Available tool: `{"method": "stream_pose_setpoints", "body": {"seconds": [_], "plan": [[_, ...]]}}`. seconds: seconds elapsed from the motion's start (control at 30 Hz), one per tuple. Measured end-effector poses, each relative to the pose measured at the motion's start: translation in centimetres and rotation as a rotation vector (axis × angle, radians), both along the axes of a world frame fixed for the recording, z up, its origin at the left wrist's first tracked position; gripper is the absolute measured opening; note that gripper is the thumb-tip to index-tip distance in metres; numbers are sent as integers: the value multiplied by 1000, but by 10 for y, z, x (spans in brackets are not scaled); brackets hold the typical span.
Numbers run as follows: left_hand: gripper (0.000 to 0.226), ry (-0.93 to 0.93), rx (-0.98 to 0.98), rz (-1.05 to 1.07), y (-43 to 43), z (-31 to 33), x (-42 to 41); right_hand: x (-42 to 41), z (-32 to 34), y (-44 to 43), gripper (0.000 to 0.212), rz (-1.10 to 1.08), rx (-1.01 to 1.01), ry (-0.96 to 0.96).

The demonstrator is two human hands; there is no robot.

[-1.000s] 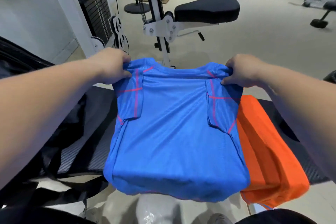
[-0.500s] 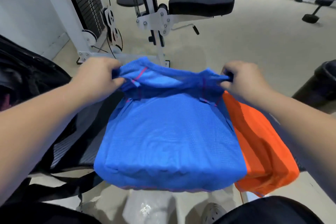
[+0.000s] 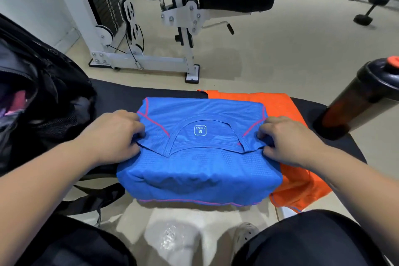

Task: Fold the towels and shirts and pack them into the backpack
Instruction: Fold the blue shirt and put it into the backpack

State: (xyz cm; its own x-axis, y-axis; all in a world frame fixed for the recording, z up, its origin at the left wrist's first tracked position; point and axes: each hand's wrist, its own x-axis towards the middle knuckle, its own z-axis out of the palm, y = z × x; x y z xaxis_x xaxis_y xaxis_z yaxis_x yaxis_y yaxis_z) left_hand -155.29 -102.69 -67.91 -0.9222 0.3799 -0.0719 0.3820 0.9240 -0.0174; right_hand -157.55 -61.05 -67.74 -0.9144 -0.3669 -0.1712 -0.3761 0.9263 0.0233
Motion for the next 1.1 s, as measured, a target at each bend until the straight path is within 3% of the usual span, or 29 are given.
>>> {"method": "stream_pose_setpoints", "body": {"seconds": [0.13, 0.2, 0.3, 0.37, 0.5, 0.63, 0.73, 0.87, 1.1], "plan": [[54, -162, 167, 147, 3, 10, -1, 2, 10, -2, 67, -44, 9, -102], [47, -173, 225, 202, 8, 17, -10, -8, 13, -5, 70, -100, -71, -113], [26, -38, 186, 236, 20, 29, -34, -31, 18, -15, 48, -139, -112, 10], [30, -11, 197, 264, 26, 28, -53, -46, 21, -23, 34, -173, -154, 69], [51, -89, 144, 317, 34, 15, -83, -71, 17, -32, 56, -233, -116, 6], [60, -172, 173, 366, 31, 3, -99, -84, 7, -31, 58, -247, -82, -18], [55, -168, 210, 352, 26, -5, -105, -93, 5, -29, 49, -229, -65, -19], [24, -132, 297, 343, 24, -12, -108, -104, -2, -24, 41, -197, -100, -23], [20, -218, 313, 345, 24, -2, -115, -117, 3, -24, 23, -145, -98, -107]]}}
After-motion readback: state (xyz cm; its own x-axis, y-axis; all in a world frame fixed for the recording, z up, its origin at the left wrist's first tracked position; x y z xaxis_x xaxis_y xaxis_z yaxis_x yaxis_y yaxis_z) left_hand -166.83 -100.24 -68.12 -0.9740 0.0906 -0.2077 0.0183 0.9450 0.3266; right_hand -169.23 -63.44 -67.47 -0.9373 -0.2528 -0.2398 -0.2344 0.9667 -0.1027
